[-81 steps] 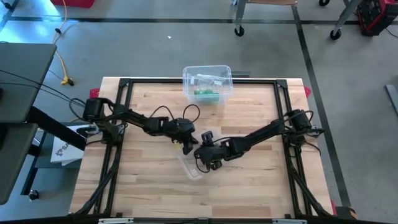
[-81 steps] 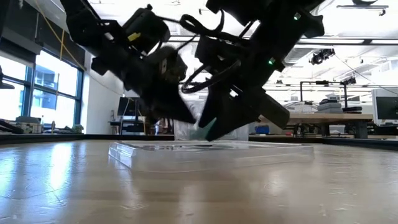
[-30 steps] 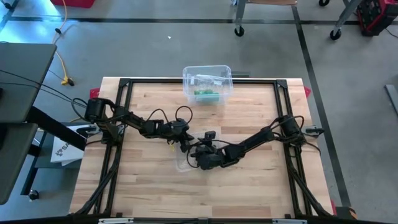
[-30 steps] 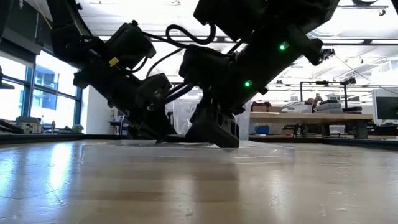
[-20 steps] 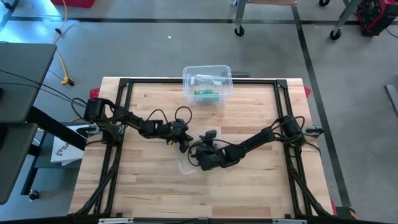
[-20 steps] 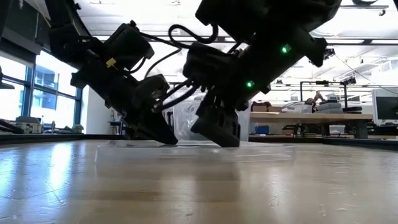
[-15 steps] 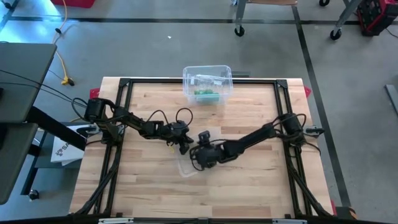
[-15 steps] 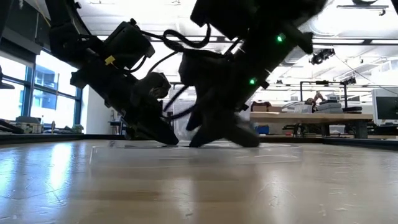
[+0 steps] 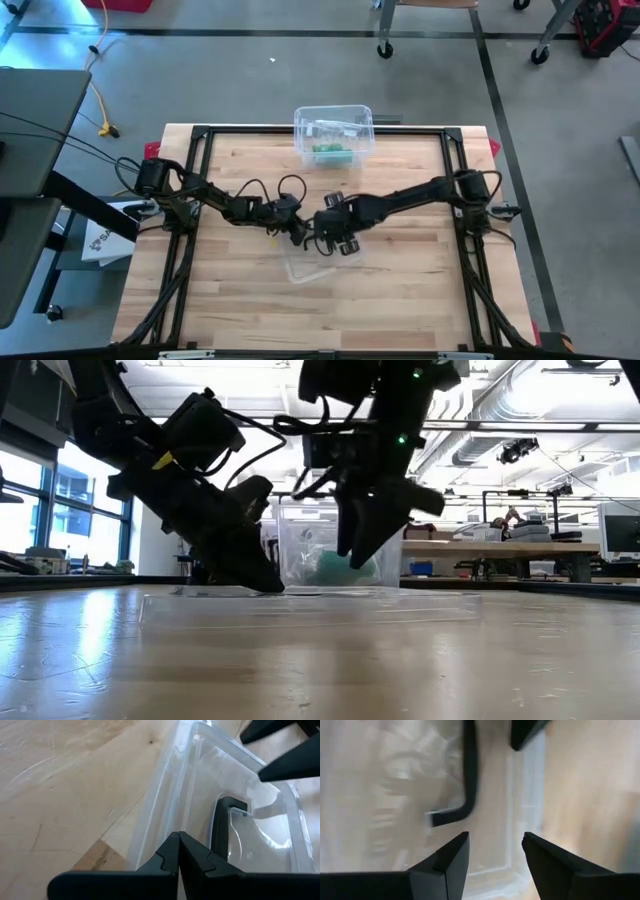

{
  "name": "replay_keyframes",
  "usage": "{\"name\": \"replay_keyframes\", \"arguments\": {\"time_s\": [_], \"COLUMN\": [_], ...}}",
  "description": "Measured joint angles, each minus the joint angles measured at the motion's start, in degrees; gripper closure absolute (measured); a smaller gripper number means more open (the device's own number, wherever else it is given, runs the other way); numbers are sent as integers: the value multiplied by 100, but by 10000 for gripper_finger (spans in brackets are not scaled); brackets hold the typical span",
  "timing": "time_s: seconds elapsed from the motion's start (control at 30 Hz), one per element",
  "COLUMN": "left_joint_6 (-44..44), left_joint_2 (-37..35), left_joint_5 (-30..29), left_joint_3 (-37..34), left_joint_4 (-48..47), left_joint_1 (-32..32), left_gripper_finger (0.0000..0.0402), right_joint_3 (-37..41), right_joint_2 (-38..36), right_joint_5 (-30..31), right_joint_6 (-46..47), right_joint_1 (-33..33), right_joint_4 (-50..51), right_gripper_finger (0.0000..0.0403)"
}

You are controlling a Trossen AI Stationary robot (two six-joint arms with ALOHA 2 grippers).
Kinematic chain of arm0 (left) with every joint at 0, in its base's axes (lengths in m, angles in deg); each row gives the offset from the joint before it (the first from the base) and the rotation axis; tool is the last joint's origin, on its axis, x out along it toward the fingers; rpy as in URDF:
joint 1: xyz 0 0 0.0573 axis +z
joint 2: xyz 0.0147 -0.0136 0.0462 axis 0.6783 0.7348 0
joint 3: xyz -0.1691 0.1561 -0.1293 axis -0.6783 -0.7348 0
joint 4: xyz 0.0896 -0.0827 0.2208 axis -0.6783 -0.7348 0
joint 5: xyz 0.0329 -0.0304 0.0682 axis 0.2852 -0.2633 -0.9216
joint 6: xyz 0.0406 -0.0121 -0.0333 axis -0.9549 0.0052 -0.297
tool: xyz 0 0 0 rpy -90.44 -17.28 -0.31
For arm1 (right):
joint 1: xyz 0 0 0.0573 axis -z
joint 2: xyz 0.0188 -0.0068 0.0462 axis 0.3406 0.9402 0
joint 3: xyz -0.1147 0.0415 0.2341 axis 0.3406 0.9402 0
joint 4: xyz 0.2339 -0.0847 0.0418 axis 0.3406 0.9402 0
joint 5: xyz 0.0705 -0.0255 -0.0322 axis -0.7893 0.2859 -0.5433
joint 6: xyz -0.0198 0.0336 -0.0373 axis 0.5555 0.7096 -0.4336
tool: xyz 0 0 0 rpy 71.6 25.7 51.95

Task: Roll bandage
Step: Close the transparent bin

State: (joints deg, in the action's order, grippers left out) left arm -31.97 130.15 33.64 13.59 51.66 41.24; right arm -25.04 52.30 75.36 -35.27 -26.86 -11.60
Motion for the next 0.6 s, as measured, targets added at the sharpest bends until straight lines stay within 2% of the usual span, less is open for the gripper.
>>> {"name": "replay_keyframes", "arguments": {"time_s": [0.17,0.37,0.47,0.6], "left_joint_6": [-87,-230,-287,-249], "left_joint_2": [0,-34,-33,-33], "left_joint_5": [-35,159,104,121], "left_joint_3": [0,-4,-4,-4], "left_joint_4": [7,14,11,14], "left_joint_1": [-16,106,102,104], "left_gripper_finger": [401,401,401,401], "right_joint_3": [-72,446,711,779], "right_joint_2": [3,28,28,28], "right_joint_5": [-1247,-1347,-1344,-1283], "right_joint_6": [133,-405,-155,-97], "right_joint_1": [342,406,386,396], "right_joint_4": [-93,-864,-1519,-1814], "right_gripper_finger": [222,221,213,192]}}
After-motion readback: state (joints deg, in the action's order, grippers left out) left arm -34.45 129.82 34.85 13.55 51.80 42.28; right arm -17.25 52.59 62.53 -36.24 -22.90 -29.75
